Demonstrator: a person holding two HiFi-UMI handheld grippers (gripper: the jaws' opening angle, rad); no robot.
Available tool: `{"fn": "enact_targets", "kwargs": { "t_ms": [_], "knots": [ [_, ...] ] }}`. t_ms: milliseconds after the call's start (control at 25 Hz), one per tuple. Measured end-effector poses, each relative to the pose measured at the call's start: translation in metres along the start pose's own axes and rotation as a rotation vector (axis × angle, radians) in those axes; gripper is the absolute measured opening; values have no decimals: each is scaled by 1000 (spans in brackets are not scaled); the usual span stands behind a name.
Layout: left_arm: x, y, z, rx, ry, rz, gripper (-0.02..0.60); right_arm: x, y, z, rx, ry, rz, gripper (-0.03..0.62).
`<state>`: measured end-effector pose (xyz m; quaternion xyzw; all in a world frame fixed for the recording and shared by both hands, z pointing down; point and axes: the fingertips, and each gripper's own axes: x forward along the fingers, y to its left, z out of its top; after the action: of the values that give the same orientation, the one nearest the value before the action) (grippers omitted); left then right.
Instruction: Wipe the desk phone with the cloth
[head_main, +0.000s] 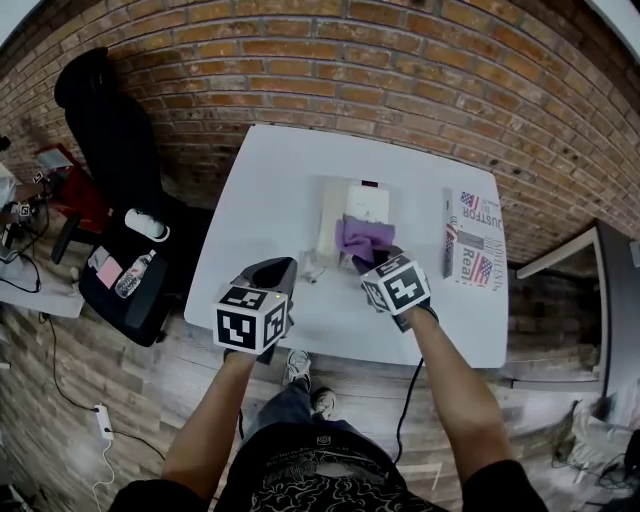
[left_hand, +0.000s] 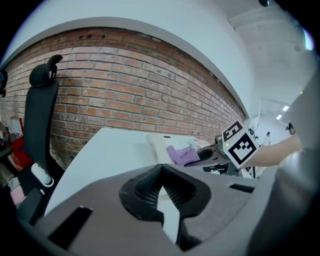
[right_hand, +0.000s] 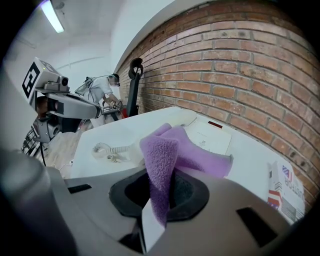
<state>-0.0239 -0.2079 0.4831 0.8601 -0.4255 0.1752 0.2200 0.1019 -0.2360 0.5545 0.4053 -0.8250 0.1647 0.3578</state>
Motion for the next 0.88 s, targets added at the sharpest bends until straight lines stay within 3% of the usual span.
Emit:
{"fn": "enact_targets", "kwargs": {
  "t_ms": [560, 880],
  "knots": [
    [-24, -7, -17, -9, -5, 14, 6, -9, 27, -25, 1, 23, 26, 48],
    [-24, -7, -12, 2, -10, 6, 6, -28, 21, -14, -29, 15, 11, 47]
  ]
}}
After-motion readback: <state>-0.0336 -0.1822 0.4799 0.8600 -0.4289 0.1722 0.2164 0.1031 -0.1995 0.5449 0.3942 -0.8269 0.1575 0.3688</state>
